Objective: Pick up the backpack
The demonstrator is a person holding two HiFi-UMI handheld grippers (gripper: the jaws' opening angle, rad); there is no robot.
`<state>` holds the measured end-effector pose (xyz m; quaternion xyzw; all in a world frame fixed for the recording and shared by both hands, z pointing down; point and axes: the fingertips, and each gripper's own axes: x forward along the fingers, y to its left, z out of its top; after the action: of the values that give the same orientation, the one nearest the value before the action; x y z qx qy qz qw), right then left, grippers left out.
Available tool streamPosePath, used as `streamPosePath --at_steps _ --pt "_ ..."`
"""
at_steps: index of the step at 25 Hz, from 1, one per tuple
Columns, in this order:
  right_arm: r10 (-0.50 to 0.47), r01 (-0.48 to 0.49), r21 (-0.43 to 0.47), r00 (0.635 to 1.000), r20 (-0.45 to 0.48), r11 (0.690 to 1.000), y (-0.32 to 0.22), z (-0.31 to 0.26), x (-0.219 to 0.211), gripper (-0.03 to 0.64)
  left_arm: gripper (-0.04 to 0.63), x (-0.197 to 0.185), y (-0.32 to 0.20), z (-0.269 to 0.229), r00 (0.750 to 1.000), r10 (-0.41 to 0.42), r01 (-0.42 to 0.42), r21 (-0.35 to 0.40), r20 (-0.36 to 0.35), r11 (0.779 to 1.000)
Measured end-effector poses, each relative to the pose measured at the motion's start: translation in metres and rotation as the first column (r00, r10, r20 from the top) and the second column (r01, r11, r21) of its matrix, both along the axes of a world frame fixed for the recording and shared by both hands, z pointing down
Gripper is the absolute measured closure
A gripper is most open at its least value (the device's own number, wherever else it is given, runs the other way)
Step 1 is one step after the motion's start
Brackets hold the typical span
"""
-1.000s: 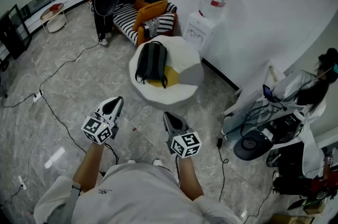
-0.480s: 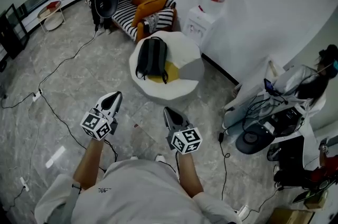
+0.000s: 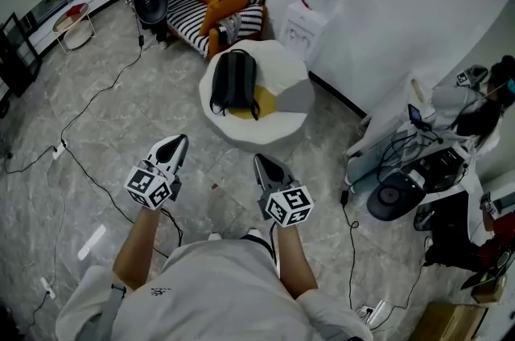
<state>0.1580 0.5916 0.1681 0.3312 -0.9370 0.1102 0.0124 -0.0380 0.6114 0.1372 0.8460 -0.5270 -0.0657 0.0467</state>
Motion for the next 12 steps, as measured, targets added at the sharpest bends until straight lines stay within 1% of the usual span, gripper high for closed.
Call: streamPosePath --at_steps 5,12 --pt "-0.024 0.023 -0.021 0.999 -0.047 1.0 0.007 0.009 -0.013 0.609 0.594 -0.009 0.005 0.003 1.0 -0.006 0.006 -0.011 0.011 1.0" --pt "-0.019 0.016 -0.032 0.996 -0.084 0.999 0.01 0.02 -0.013 0.611 0.594 -0.005 -0.007 0.012 1.0 0.0 0.001 -0.048 0.025 0.999"
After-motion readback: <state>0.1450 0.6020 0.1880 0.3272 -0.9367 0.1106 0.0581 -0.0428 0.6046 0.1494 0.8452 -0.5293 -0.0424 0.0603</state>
